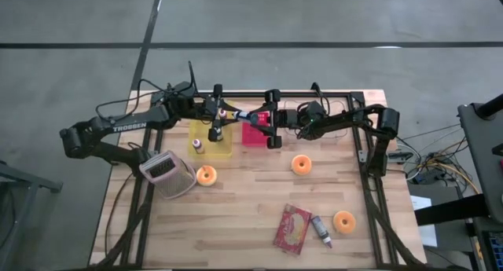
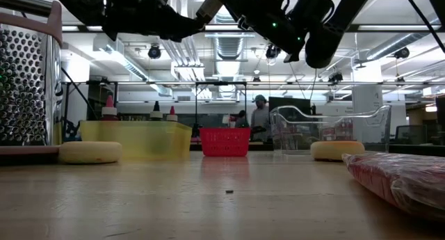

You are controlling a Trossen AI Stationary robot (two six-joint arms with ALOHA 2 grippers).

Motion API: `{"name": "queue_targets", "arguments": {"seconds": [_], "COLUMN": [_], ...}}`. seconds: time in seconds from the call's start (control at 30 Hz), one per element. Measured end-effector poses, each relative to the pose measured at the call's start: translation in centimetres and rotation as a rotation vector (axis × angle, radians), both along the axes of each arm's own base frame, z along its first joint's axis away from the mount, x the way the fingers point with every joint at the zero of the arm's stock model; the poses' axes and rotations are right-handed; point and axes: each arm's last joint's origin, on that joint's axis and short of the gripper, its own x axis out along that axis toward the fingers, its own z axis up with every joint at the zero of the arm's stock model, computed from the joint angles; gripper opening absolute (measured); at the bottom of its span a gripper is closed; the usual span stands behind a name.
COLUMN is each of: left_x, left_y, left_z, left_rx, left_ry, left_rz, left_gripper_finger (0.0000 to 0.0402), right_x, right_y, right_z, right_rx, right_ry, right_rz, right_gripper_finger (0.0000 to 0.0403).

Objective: Pick & Place Food Item
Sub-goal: Put the black food coloring bottle into the yellow bin

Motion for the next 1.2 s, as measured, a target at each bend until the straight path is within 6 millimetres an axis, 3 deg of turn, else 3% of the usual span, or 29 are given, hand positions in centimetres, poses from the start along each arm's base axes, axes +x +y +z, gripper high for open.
{"name": "queue_targets", "arguments": {"seconds": [0.57,1.2], "left_x": [0.0,-0.05], "left_y": [0.01,-0.02], "left_z": [0.01,0.07], "left_rx": [0.004,0.0], "left_ry": [-0.001,-0.003], "left_rz": [0.001,-0.002], "left_gripper_finger": [0.0129,0.0129], "right_x": [0.29,0.25], "right_y": [0.15,0.13], "right_z": [-0.18,-0.17], "right_rx": [0.063,0.058], "right_ry": [0.013,0.009], "right_rz": [-0.064,-0.07], "right_gripper_finger": [0.0281,0.0314]}}
